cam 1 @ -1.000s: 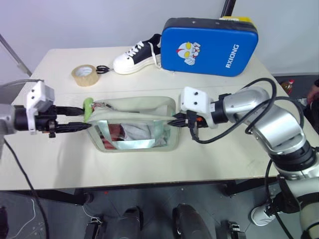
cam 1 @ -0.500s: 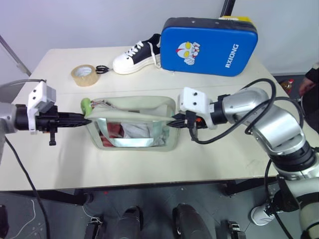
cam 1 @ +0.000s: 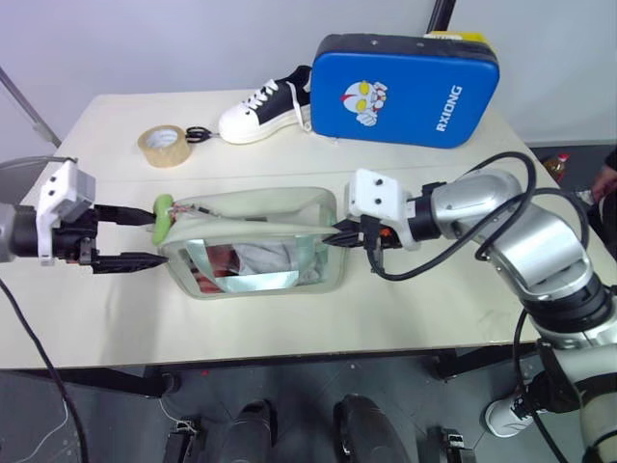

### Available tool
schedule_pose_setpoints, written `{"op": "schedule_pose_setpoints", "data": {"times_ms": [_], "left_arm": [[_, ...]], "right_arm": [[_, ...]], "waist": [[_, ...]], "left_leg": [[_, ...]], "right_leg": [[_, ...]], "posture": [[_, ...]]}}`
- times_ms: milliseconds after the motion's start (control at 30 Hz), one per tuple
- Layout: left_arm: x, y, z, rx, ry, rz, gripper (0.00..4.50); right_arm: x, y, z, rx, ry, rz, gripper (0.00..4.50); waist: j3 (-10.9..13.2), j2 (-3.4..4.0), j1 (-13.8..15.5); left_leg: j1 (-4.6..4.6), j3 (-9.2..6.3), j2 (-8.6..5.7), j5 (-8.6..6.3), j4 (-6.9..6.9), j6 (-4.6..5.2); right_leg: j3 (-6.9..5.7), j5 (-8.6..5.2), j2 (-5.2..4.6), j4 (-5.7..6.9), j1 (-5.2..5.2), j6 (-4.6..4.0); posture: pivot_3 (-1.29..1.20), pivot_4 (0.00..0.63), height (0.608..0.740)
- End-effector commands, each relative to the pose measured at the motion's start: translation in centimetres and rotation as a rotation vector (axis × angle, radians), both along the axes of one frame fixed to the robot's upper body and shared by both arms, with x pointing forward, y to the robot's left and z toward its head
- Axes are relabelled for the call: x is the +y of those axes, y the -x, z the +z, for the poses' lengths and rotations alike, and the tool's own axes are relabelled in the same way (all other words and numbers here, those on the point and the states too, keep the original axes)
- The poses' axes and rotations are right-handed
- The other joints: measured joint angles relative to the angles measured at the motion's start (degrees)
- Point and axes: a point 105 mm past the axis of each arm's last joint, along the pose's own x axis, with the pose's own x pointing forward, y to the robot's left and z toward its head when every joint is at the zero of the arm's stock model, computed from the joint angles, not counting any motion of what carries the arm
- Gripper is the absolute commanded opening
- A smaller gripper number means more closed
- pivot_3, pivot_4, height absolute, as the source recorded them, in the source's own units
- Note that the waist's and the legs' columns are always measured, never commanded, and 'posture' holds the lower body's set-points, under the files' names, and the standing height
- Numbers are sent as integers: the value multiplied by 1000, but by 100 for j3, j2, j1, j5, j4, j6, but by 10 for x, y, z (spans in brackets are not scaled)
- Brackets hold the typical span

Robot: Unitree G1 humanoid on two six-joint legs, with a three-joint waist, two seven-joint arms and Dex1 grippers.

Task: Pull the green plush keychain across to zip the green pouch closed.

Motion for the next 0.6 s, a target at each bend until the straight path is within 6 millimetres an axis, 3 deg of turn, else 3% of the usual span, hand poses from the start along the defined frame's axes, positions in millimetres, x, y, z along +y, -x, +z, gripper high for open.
{"op": "schedule_pose_setpoints", "data": {"times_ms": [33, 367, 467, 600], "left_arm": [[8, -2, 14, -64, -29, 20, 4298], [9, -20, 4, -105, -49, 40, 4298], [9, -22, 5, -108, -39, 35, 3453], [9, -20, 6, -107, -33, 25, 1331]], "right_arm": [[1, 2, 9, -41, -16, 20, 0], [1, 4, 9, -40, -20, 22, 0], [0, 5, 10, -38, -20, 22, 0], [-1, 6, 9, -36, -19, 21, 0]], "waist": [[0, 0, 0], [0, 0, 3], [0, 0, 2], [0, 0, 0]], "left_leg": [[0, 0, 0, 0, 0, 0], [0, 0, -1, 0, 1, 0], [0, -1, -2, 0, 3, 0], [0, -1, -2, 0, 2, 0]], "right_leg": [[0, 0, 0, 0, 0, 0], [-1, 0, 0, 0, 1, 0], [-1, 0, 0, 1, 1, 0], [-1, 0, 0, 1, 1, 0]], "posture": [[0, 150, 739], [0, 150, 739], [0, 150, 739], [0, 150, 739]]}}
